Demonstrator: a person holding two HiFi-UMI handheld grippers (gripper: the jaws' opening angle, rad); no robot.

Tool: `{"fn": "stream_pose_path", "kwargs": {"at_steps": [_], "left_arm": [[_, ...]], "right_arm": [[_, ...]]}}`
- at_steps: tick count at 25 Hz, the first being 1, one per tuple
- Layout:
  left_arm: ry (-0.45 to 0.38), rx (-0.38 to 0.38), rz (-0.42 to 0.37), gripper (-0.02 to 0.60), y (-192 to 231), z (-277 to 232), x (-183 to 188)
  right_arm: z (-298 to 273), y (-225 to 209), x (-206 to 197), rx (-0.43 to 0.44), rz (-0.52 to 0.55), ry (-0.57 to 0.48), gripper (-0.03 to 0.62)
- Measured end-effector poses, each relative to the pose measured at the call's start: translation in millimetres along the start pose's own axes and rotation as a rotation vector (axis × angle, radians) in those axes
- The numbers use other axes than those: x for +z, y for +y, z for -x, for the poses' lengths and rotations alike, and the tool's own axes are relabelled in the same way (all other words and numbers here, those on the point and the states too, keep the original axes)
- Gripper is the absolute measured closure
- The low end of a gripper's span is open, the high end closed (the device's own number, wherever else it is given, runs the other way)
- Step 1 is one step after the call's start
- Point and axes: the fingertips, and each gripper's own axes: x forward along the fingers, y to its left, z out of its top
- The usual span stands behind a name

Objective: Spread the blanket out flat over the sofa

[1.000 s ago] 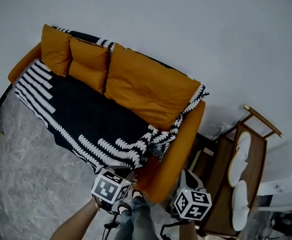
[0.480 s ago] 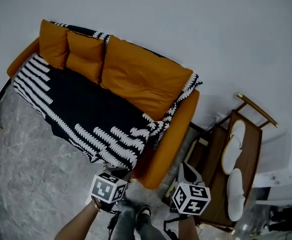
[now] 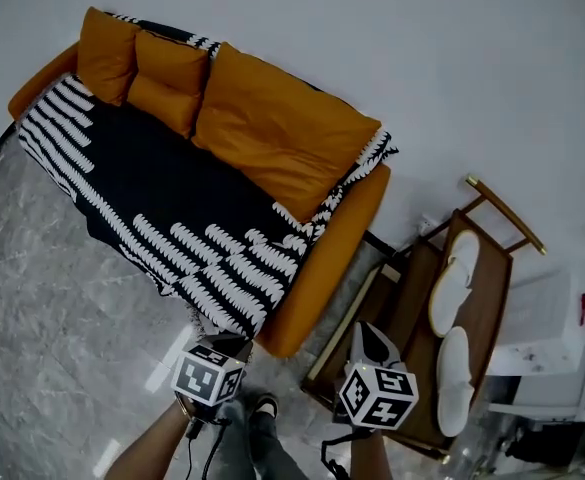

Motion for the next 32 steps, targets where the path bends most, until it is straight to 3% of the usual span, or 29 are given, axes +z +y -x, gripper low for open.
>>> {"fn": "stream_pose_path", "kwargs": {"at_steps": [14,32], "left_arm": [[-0.021,-0.05,0.185,0.569,-17.7,-35.2,-45.5],[-0.075,-0.074,0.344,0.569,-16.9,-82.1,-95.4]], "right_arm": [[-9.7,-0.3,-32.1,0.031,0.009,0.042,0.589],[-20.6,0.9,-59.0,0.027,0.004,0.078,0.589]]}}
